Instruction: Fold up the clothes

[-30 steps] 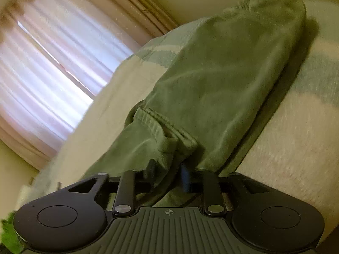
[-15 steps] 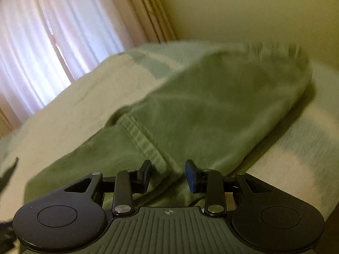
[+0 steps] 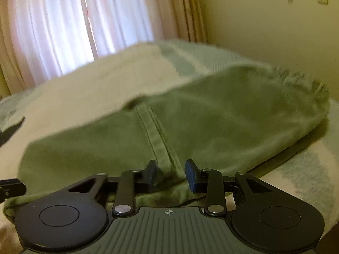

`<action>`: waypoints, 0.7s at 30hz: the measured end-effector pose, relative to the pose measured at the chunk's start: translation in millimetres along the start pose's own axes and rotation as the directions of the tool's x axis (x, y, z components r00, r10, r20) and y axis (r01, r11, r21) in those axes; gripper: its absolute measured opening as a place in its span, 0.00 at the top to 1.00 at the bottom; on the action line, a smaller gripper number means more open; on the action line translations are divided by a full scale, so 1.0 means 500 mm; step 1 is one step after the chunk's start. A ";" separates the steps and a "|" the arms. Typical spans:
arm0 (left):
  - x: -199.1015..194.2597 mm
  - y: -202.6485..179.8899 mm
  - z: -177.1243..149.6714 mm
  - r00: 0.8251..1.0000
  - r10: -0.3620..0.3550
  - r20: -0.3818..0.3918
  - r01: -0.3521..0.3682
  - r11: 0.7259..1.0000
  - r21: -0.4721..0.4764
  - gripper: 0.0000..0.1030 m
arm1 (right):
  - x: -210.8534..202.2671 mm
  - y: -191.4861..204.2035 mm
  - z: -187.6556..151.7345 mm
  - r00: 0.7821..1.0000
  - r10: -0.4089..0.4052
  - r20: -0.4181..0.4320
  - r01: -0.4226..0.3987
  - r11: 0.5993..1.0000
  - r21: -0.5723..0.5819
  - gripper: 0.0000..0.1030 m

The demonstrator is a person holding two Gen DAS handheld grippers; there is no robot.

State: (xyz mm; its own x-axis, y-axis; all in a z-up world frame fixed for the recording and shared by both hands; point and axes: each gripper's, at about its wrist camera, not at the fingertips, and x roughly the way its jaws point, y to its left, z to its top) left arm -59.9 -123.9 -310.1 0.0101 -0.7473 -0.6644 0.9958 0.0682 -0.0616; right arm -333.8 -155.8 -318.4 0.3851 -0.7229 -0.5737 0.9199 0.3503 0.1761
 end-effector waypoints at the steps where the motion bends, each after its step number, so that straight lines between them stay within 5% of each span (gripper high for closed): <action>1: -0.007 -0.001 0.001 1.000 -0.001 0.007 0.001 1.000 -0.002 0.84 | -0.013 -0.002 -0.003 1.000 0.009 -0.002 -0.009 1.000 0.005 0.67; 5: -0.027 -0.015 0.001 1.000 0.003 0.001 -0.003 1.000 -0.018 0.84 | -0.019 -0.011 -0.015 0.994 0.027 -0.109 -0.021 0.998 0.052 0.65; 7: -0.032 -0.019 -0.002 0.999 0.036 -0.021 -0.037 0.999 -0.039 0.84 | -0.044 -0.011 -0.031 0.992 0.015 -0.127 -0.007 0.998 0.058 0.27; 8: -0.037 -0.022 -0.004 0.998 0.057 -0.028 -0.058 0.997 -0.047 0.83 | -0.056 -0.013 -0.037 0.991 0.011 -0.132 -0.003 0.998 0.061 0.23; 16: -0.092 -0.041 -0.004 0.994 0.101 -0.038 -0.103 0.993 -0.052 0.79 | -0.121 -0.128 -0.025 0.994 0.077 -0.076 -0.055 0.964 0.259 0.23; 21: -0.099 -0.039 0.000 0.995 0.094 -0.028 -0.096 0.993 -0.070 0.79 | -0.137 -0.294 -0.003 0.986 0.149 0.072 -0.165 0.843 0.511 0.24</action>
State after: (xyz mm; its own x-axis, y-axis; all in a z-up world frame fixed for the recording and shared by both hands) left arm -79.7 -88.2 -275.8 0.1013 -0.7189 -0.6877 0.9814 0.1856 -0.0495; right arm -495.7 -157.3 -306.2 0.5222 -0.7035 -0.4820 0.7501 0.1101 0.6521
